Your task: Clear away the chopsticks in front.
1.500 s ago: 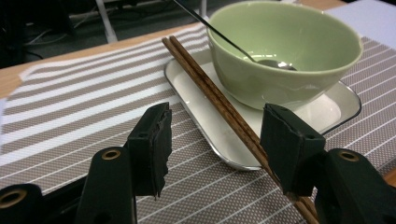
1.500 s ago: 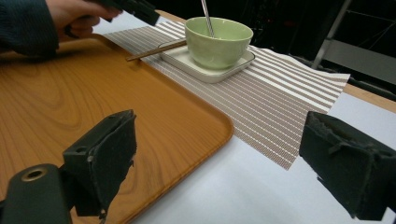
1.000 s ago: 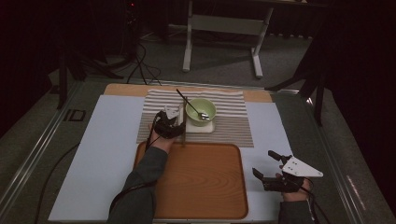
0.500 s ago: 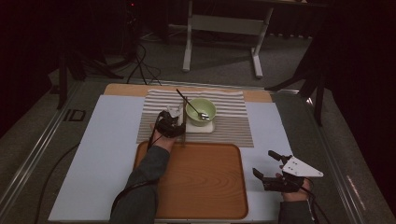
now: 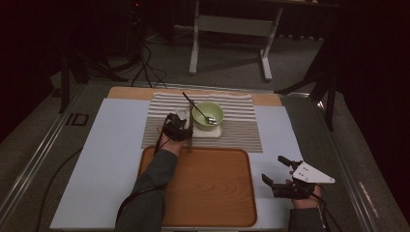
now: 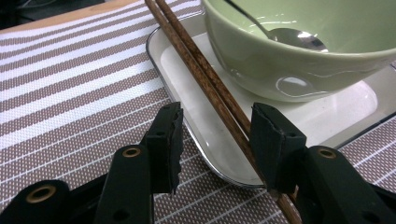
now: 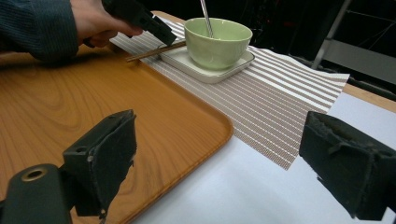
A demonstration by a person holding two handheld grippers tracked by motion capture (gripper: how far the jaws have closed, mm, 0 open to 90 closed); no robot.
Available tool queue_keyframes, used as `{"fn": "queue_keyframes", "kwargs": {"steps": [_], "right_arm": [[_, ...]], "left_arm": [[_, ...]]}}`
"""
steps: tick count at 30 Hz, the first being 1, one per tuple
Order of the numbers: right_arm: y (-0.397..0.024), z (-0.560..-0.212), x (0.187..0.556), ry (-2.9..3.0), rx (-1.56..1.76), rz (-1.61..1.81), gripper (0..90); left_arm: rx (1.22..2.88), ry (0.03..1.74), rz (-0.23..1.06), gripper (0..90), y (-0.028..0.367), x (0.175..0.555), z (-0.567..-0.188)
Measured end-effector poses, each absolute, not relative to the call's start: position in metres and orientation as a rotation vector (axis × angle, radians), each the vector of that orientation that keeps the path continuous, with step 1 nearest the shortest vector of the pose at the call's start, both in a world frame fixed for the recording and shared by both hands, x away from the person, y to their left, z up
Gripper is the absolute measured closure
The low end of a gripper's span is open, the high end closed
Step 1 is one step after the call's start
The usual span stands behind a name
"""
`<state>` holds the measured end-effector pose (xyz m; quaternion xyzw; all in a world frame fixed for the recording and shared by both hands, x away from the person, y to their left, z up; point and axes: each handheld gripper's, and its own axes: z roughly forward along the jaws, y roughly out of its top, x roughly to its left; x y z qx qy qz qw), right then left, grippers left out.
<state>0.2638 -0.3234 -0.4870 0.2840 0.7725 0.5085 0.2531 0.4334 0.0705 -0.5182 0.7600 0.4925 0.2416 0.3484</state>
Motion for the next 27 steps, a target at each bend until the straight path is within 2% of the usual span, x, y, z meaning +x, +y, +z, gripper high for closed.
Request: {"fn": "queue_keyframes", "kwargs": {"steps": [10,27], "right_arm": [[-0.324,-0.487,0.264,2.100,0.773,1.381,10.7],[-0.324,-0.487,0.264,2.112,0.770,1.383,10.7]], "left_arm": [[1.944,1.346,0.619,63.7,0.074,0.439,-0.520],[1.891,1.426,0.503,82.6,0.081,0.443,-0.522]]}}
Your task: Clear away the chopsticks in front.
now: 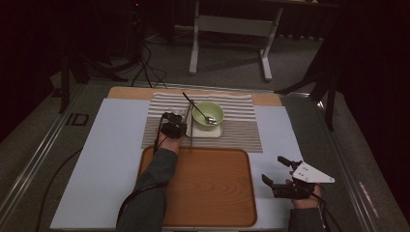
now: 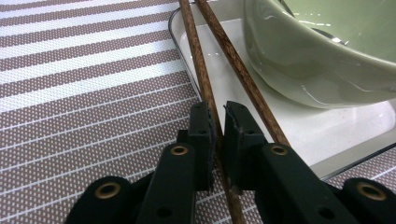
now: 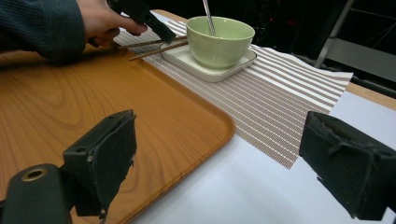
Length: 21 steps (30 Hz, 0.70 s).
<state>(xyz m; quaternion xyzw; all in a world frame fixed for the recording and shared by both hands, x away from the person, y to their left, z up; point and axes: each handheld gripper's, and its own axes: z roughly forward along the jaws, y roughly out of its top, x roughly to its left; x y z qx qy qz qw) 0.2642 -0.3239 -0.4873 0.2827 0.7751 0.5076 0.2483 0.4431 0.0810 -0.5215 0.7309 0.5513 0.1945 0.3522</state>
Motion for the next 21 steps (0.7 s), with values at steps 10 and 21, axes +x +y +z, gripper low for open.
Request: {"fn": "queue_keyframes", "kwargs": {"steps": [10,21], "right_arm": [[-0.324,-0.487,0.264,2.112,0.773,1.386,10.7],[-0.324,-0.487,0.264,2.109,0.775,1.385,10.7]], "left_arm": [[1.870,1.432,0.473,85.5,0.083,0.441,-0.521],[1.854,1.442,0.468,86.1,0.090,0.432,-0.514]]}}
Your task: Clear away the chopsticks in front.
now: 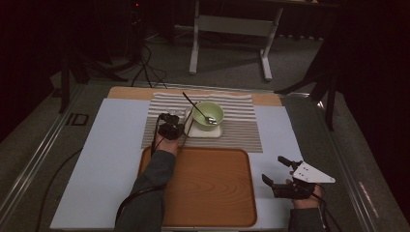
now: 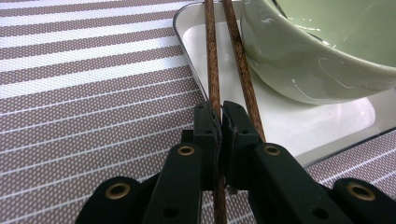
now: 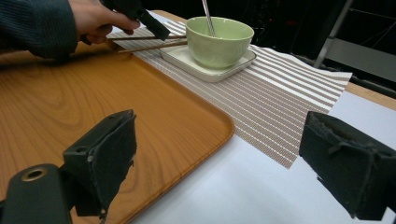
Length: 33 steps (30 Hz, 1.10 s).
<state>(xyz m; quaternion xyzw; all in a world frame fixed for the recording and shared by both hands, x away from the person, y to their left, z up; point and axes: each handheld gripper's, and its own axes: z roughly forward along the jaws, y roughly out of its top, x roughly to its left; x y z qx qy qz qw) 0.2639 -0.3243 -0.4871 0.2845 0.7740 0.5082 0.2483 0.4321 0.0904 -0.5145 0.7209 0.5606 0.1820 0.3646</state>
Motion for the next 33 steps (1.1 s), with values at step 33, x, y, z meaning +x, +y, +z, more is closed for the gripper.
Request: {"fn": "queue_keyframes", "kwargs": {"steps": [33], "right_arm": [[-0.326,-0.486,0.263,2.089,0.777,1.391,10.7]], "left_arm": [[1.776,1.447,0.587,86.3,0.127,0.383,-0.471]]}}
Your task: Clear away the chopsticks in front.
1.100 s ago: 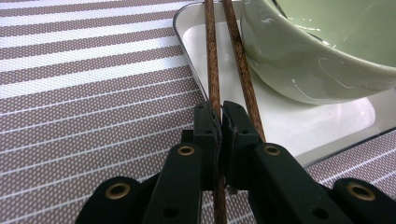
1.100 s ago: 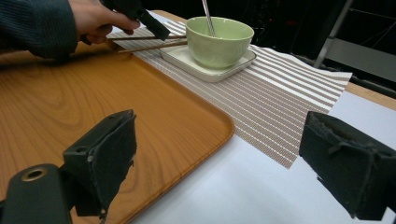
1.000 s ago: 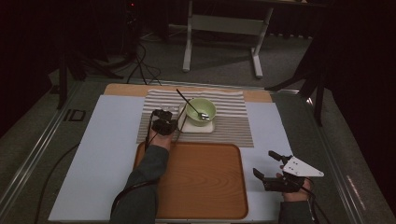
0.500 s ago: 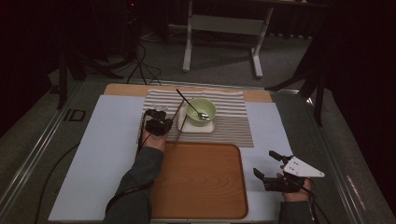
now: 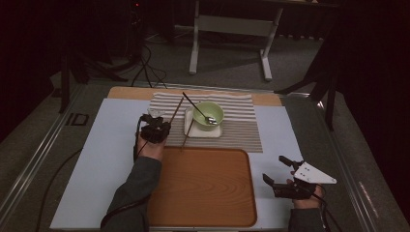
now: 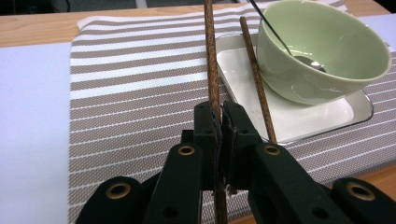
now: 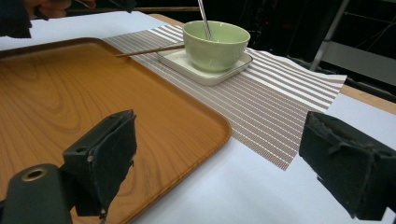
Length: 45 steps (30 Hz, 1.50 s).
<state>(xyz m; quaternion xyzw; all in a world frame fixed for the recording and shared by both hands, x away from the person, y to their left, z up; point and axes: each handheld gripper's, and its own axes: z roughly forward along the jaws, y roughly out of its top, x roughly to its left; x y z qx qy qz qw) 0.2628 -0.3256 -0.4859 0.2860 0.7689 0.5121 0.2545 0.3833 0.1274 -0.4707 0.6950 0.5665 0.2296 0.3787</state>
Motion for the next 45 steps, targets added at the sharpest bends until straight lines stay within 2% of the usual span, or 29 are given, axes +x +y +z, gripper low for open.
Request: {"fn": "queue_keyframes", "kwargs": {"steps": [14,34,45], "right_arm": [[-0.325,-0.486,0.263,2.087,0.774,1.396,10.7],[-0.326,-0.486,0.262,2.085,0.773,1.402,10.7],[-0.325,-0.486,0.263,2.087,0.773,1.400,10.7]], "left_arm": [[1.635,1.501,0.610,86.2,0.145,0.342,-0.457],[1.647,1.528,0.766,86.2,0.135,0.298,-0.460],[1.613,1.576,0.783,86.2,0.140,0.273,-0.471]]}}
